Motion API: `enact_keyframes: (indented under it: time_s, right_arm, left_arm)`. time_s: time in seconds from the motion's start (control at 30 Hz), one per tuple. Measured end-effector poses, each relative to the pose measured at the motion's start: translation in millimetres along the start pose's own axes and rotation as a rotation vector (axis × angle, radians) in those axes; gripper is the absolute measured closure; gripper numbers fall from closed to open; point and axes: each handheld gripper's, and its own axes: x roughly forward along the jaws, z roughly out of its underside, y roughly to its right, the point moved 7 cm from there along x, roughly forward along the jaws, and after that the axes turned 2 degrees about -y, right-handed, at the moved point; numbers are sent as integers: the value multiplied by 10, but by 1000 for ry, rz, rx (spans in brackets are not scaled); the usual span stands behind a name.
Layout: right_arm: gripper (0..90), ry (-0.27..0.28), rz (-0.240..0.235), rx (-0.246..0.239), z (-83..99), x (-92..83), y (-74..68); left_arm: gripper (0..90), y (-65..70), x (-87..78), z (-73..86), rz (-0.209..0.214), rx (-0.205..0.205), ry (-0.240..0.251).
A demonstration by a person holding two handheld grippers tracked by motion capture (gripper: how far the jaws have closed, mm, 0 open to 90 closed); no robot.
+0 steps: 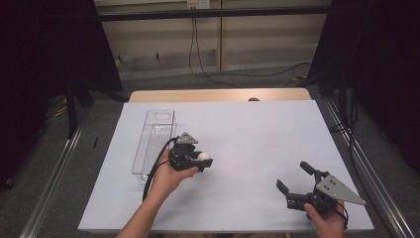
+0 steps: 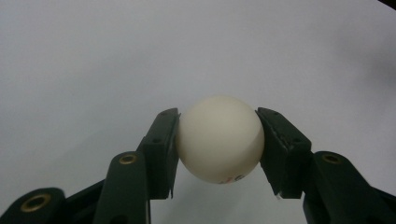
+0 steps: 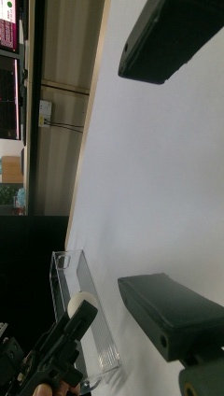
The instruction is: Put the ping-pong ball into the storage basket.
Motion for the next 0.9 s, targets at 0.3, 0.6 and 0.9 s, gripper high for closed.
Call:
enact_keyframes:
  time_s: [0.3, 0.6, 0.9]
  right_arm:
    - [14, -3, -4, 8, 7, 5, -1]
    - [13, -4, -5, 3, 11, 5, 12]
    - [14, -2, 4, 13, 9, 12, 13]
  left_arm:
    - [511, -8, -53, -29, 5, 0, 2]
    - [511, -7, -102, -96, -5, 10, 3]
    - [511, -27, -157, -156, -10, 0, 13]
